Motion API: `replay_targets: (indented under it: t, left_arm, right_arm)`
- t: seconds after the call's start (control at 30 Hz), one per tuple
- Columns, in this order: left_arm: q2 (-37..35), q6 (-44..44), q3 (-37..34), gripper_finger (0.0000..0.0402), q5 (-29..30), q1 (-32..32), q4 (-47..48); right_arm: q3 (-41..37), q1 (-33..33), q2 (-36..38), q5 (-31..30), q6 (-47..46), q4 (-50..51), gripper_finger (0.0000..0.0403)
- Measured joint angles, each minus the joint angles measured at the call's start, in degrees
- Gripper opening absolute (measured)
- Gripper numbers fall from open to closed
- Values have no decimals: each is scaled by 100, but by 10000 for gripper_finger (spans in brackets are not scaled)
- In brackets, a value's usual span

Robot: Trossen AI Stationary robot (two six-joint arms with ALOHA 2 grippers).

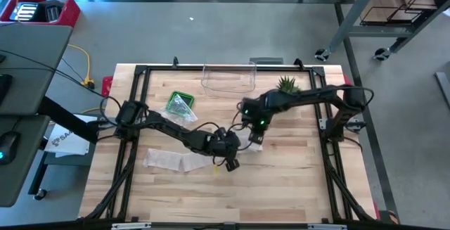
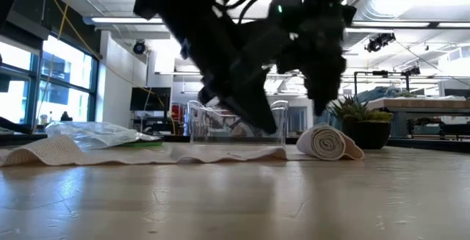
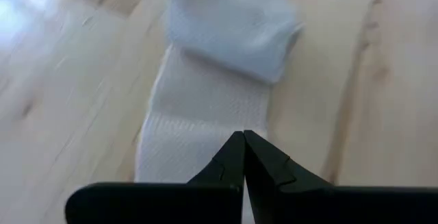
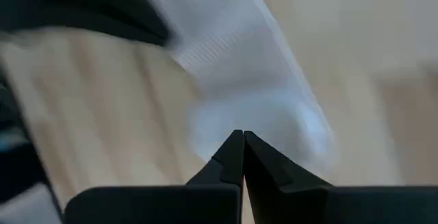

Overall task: Roll bandage
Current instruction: Roll the bandage

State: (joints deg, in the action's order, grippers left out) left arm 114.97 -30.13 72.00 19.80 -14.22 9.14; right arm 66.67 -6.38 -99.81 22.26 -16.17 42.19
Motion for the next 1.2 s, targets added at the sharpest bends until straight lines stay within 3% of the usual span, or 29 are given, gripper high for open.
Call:
replay_targets:
  t: [0.17, 0.27, 0.37, 0.57, 0.8, 1.07, 1.2]
  left_arm:
    - [-17, -264, -333, 0, -27, -9, -207]
    - [-11, -269, -442, 0, -116, -23, -458]
    - [-18, -258, -563, 0, -149, -48, -645]
    - [-1, -44, -672, 0, -169, -19, -591]
    - [-1, 89, -678, 0, -289, 78, -506]
    - [-7, 76, -677, 0, -376, 114, -404]
    - [-7, 79, -672, 0, -381, 125, -397]
  right_arm:
    - [0, 446, -56, -103, -1139, -1279, 0]
    - [0, 638, -169, -672, -1518, -1316, 0]
    - [0, 672, -270, -754, -1742, -1300, 0]
    - [0, 487, -334, -1472, -2499, -911, 0]
    - [0, 663, -539, -1123, -2895, -901, 0]
    - [-22, 676, -674, -1202, -3074, -939, 0]
    - [-20, 626, -669, -795, -3238, -952, 0]
